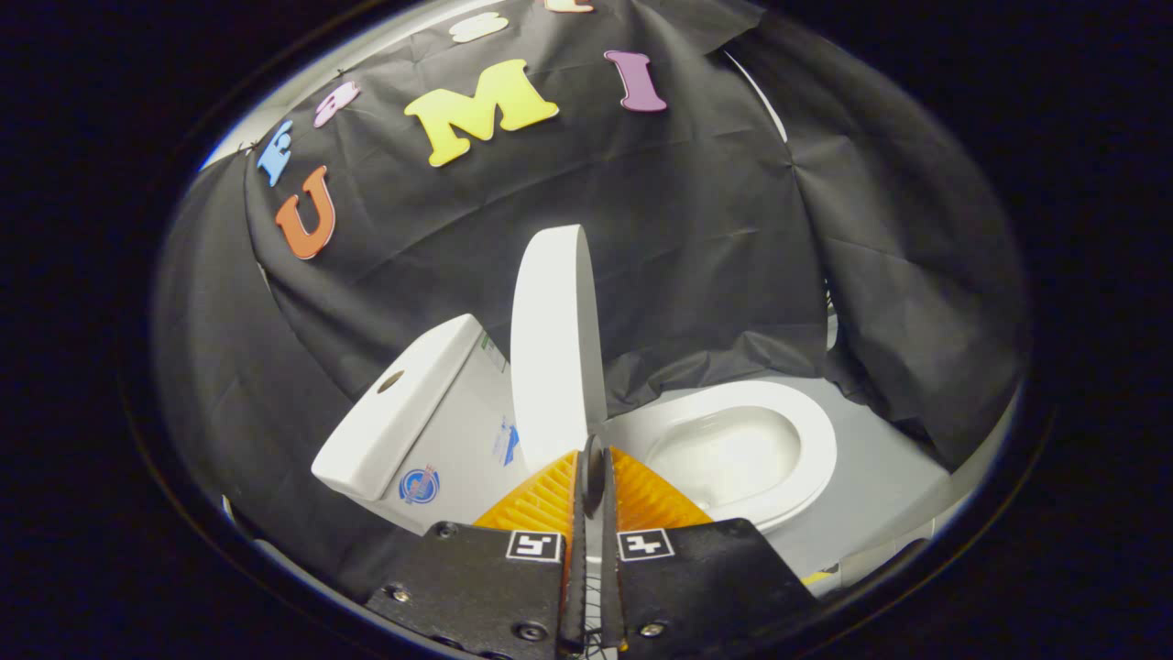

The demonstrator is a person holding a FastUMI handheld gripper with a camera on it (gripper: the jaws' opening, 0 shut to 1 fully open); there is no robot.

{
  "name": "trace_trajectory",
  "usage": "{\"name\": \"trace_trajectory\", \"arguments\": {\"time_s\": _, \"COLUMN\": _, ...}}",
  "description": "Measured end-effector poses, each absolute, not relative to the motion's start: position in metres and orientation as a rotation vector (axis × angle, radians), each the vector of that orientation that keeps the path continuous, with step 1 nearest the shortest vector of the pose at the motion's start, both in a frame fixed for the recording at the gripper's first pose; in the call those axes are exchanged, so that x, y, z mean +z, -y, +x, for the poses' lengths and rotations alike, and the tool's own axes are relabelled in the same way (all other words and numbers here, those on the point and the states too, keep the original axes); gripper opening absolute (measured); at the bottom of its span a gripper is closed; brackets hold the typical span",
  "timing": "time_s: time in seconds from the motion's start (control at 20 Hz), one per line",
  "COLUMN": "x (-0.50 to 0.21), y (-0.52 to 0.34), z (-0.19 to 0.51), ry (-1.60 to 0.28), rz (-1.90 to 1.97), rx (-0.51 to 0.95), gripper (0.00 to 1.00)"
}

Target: Open the toilet lid.

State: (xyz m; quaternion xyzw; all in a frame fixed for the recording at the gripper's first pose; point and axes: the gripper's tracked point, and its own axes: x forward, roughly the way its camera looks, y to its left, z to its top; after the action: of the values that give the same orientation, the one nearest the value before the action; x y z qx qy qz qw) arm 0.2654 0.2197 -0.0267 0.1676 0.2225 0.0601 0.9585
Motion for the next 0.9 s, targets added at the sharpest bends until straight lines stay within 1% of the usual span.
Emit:
{"name": "trace_trajectory", "arguments": {"time_s": 0.55, "x": -0.019, "y": -0.265, "z": 0.262, "ry": -0.411, "rz": 0.216, "rx": 0.101, "gripper": 0.1}}
{"name": "trace_trajectory", "arguments": {"time_s": 0.9, "x": -0.018, "y": -0.29, "z": 0.26, "ry": -0.424, "rz": 0.162, "rx": 0.086, "gripper": 0.1}}
